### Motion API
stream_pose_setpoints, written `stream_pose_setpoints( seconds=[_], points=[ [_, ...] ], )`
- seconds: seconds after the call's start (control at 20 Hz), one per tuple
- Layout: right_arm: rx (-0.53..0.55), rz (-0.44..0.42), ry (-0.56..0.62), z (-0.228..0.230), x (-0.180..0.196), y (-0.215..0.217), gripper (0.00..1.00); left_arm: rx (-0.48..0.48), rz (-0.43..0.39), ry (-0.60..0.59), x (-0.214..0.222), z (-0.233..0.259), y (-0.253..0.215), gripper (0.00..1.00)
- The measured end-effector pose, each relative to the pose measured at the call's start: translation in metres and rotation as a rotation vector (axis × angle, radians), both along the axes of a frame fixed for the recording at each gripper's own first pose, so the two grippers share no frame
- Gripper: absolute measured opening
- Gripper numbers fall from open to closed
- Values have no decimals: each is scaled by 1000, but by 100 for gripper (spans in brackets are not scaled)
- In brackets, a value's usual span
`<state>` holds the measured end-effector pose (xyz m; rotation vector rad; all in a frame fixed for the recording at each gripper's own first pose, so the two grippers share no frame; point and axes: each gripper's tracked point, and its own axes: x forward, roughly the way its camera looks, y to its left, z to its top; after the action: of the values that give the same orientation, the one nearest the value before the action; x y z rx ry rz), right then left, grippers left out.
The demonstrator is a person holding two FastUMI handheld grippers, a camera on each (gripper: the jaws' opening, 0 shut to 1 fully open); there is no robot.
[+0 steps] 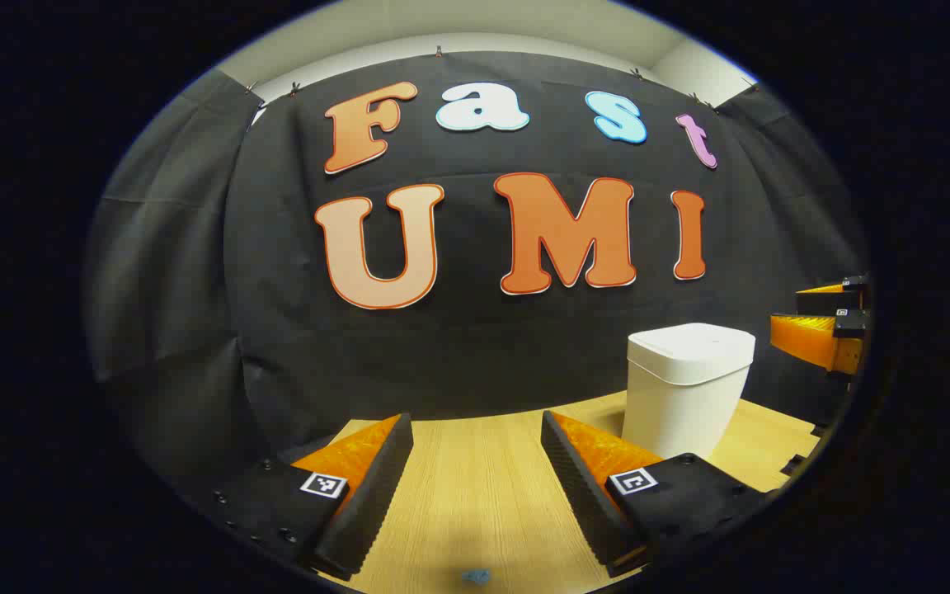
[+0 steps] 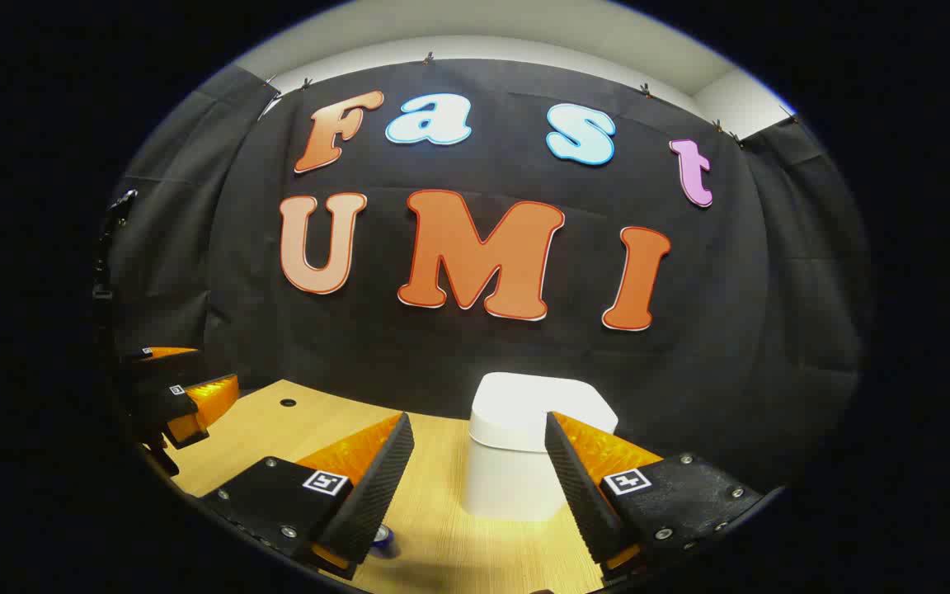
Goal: Press the lid of the desktop garbage bin to open it, pick up the crumpled paper on the desktop and throw it into the bin, then pick up the pop can on the desktop and drop it into the bin, and finally close the garbage bin lid.
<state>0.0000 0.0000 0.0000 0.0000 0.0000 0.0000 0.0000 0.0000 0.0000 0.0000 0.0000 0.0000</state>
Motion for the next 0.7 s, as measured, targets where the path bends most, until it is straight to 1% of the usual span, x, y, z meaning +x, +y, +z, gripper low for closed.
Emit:
stream_pose_setpoints(
  seconds=[0.15, 0.25, 0.4, 0.7],
  points=[
    [7, 57, -18, 5, 11, 0, 96, 6, 54, -24, 5, 18, -1, 99],
    [3, 70, -31, 8, 21, -6, 99, -4, 68, -27, 9, 24, -7, 99],
    [11, 76, -34, 12, 32, -13, 99, 9, 70, -35, 15, 31, -14, 99],
    [15, 47, -26, 15, 42, -27, 99, 17, 47, -30, 22, 30, -24, 100]
  ],
)
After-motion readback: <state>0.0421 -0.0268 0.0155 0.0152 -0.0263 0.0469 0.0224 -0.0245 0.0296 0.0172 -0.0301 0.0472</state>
